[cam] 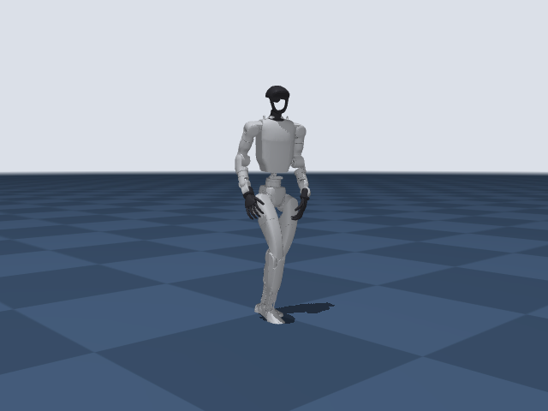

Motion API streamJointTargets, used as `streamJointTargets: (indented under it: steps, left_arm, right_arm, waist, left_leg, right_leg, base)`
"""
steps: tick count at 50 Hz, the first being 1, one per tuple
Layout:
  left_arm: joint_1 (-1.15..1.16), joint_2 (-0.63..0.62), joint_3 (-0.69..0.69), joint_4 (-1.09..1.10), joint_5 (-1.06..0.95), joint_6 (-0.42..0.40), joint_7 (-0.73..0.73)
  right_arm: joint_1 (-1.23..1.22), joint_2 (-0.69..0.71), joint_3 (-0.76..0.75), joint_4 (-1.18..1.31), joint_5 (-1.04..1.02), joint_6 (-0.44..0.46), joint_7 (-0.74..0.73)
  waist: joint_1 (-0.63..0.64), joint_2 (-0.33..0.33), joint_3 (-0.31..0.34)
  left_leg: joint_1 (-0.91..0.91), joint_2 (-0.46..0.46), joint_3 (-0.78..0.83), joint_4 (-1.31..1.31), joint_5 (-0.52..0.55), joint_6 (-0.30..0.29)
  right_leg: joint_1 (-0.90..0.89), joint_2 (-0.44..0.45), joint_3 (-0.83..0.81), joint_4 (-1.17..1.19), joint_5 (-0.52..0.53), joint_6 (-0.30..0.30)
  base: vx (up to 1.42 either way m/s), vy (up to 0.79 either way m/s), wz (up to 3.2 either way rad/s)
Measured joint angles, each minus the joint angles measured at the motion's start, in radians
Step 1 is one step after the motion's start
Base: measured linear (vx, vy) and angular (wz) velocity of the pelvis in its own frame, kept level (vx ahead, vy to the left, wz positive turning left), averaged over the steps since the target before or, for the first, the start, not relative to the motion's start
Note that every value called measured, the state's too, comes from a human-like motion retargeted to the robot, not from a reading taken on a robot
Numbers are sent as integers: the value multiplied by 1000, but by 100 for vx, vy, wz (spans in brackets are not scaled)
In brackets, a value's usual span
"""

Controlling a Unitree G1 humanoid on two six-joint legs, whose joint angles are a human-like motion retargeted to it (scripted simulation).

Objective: Walk run

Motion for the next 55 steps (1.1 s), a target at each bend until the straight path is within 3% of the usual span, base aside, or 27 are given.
streamJointTargets:
  steps: [5, 8, 10, 11, 12, 13, 15, 16, 17, 21, 24, 27, 30, 32, 33, 35, 37, 38, 40, 42, 46, 50, 52, 53, 55]
  left_arm:
    - [10, -27, 27, 42, -37, -4, 5]
    - [30, -48, 43, 58, -71, 4, 25]
    - [46, -70, 52, 70, -116, 5, 51]
    - [50, -82, 61, 76, -155, 1, 58]
    - [55, -90, 69, 81, -193, -6, 61]
    - [59, -91, 76, 80, -231, -20, 54]
    - [63, -82, 60, 68, -281, -55, 53]
    - [59, -72, 51, 51, -272, -79, 70]
    - [55, -61, 42, 30, -256, -103, 87]
    - [57, -32, 17, -77, -148, -195, 186]
    - [65, -30, -2, -136, -140, -273, 270]
    - [64, -20, -2, -171, -128, -319, 289]
    - [46, -15, -6, -168, -127, -284, 254]
    - [33, -14, -7, -153, -140, -229, 227]
    - [29, -13, -4, -146, -146, -212, 207]
    - [29, -6, 15, -140, -169, -187, 154]
    - [38, -23, 36, -133, -175, -165, 117]
    - [38, -31, 62, -125, -182, -148, 94]
    - [49, -32, 63, -115, -203, -105, 89]
    - [48, -27, 56, -94, -191, -82, 79]
    - [47, -31, 35, -31, -155, -87, 68]
    - [55, -30, 3, -6, -151, -85, 72]
    - [61, -28, 5, -4, -126, -72, 62]
    - [65, -29, 10, -3, -117, -64, 58]
    - [79, -29, 5, 0, -123, -58, 57]
  right_arm:
    - [-11, -19, 22, -38, -88, 26, -54]
    - [-14, -30, 26, -58, -120, 45, -40]
    - [-17, -32, 22, -66, -117, 43, -38]
    - [-17, -26, 18, -64, -101, 36, -40]
    - [-18, -18, 14, -61, -81, 28, -38]
    - [-19, -7, 14, -56, -54, 18, -25]
    - [-23, -1, 8, -43, -18, 16, 36]
    - [-28, -10, 12, -38, -21, 38, 60]
    - [-34, -20, 14, -32, -32, 59, 87]
    - [-58, -62, 16, 8, -124, 123, 246]
    - [-50, -78, 25, 30, -128, 136, 333]
    - [-33, -80, 25, 50, -114, 119, 359]
    - [-23, -62, 11, 82, -84, 101, 336]
    - [-16, -49, 17, 98, -36, 103, 313]
    - [-9, -44, 22, 100, -11, 106, 304]
    - [12, -37, 31, 82, 27, 119, 305]
    - [22, -39, 4, 63, -2, 128, 345]
    - [15, -44, 2, 56, -16, 140, 361]
    - [18, -42, 11, 27, -18, 146, 370]
    - [23, -50, 3, -4, 3, 116, 334]
    - [45, -35, -36, -58, 71, 10, 181]
    - [54, -49, -40, -103, 88, -75, 79]
    - [47, -63, -27, -111, 59, -71, 68]
    - [41, -68, -19, -111, 41, -55, 75]
    - [35, -76, -10, -113, 12, -24, 109]
  waist:
    - [-41, -46, 23]
    - [-84, -26, 25]
    - [-111, -9, 16]
    - [-118, -11, 5]
    - [-121, -11, -1]
    - [-120, -3, 1]
    - [-92, -33, 11]
    - [-72, -48, 16]
    - [-58, -59, 19]
    - [-15, -52, 34]
    - [61, -63, 52]
    - [163, -67, 67]
    - [182, -57, 91]
    - [173, -63, 92]
    - [177, -66, 87]
    - [176, -83, 51]
    - [102, -123, 56]
    - [78, -133, 67]
    - [112, -40, 59]
    - [131, 4, 58]
    - [64, 35, 57]
    - [-75, 45, 54]
    - [-119, 39, 43]
    - [-124, 38, 35]
    - [-130, 40, 14]
  left_leg:
    - [148, -61, -30, -23, -39, -10]
    - [196, -37, -33, 11, 21, -69]
    - [205, -20, -38, 71, 145, -142]
    - [203, -12, -17, 122, 256, -183]
    - [192, -5, -1, 188, 374, -223]
    - [161, 4, 1, 287, 508, -261]
    - [67, 36, 98, 557, 680, -263]
    - [9, 49, 117, 687, 708, -259]
    - [-47, 53, 119, 789, 700, -263]
    - [-248, 43, 73, 861, 424, -281]
    - [-354, 76, 136, 702, 260, -254]
    - [-403, 123, 248, 392, 213, -232]
    - [-389, 44, 175, 87, 161, -209]
    - [-361, 18, 121, 13, 213, -207]
    - [-350, 26, 144, 29, 300, -149]
    - [-342, 27, 190, 114, 192, -16]
    - [-307, -11, 102, 262, 69, -50]
    - [-299, -15, 105, 328, 23, -54]
    - [-249, 100, 109, 316, -14, -68]
    - [-184, 141, 126, 285, -36, -87]
    - [-48, 93, 90, 153, 86, -117]
    - [91, 34, -1, 58, 291, -159]
    - [169, 27, 4, 34, 378, -188]
    - [204, 30, 16, 29, 423, -208]
    - [254, 32, 1, 62, 528, -264]
  right_leg:
    - [-120, -89, 91, -272, -63, 33]
    - [-136, -77, 131, -359, -95, 17]
    - [-124, -51, 100, -339, -73, -56]
    - [-96, -112, -29, -322, -65, -59]
    - [-71, -125, -53, -302, -77, -74]
    - [-49, -42, 132, -276, -129, -113]
    - [4, -41, 146, -234, -190, -160]
    - [47, -43, 160, -246, -206, -156]
    - [85, -46, 165, -257, -221, -154]
    - [209, 4, 143, -328, -234, -195]
    - [321, 30, 99, -422, -160, -231]
    - [427, 70, 65, -491, -27, -242]
    - [545, 112, 1, -529, 116, -253]
    - [611, 122, -40, -508, 224, -238]
    - [634, 124, -45, -478, 288, -217]
    - [618, 130, -18, -348, 427, -128]
    - [509, 83, -39, 31, 437, -75]
    - [463, 40, -50, 189, 437, -75]
    - [388, 121, -32, 209, 437, -101]
    - [286, 170, 3, 224, 333, -140]
    - [97, 129, 6, 120, 123, -102]
    - [12, 13, -38, -232, -6, -45]
    - [-4, 4, 25, -403, -84, -26]
    - [-5, 5, 63, -465, -97, -14]
    - [-3, -2, 48, -485, -6, -78]
  base:
    - [97, -36, 62]
    - [115, -44, 57]
    - [126, -49, 53]
    - [127, -54, 35]
    - [107, -48, 17]
    - [109, -49, -1]
    - [125, -54, -30]
    - [121, -48, -43]
    - [97, -34, -20]
    - [109, -31, -15]
    - [120, -32, -72]
    - [107, -25, -103]
    - [131, -23, 12]
    - [138, -28, 24]
    - [150, -34, -11]
    - [169, -36, 6]
    - [149, -27, 91]
    - [136, -30, 4]
    - [114, -24, -115]
    - [117, -19, -95]
    - [124, -17, 72]
    - [140, -31, 157]
    - [137, -43, 86]
    - [127, -42, 29]
    - [141, -49, 18]
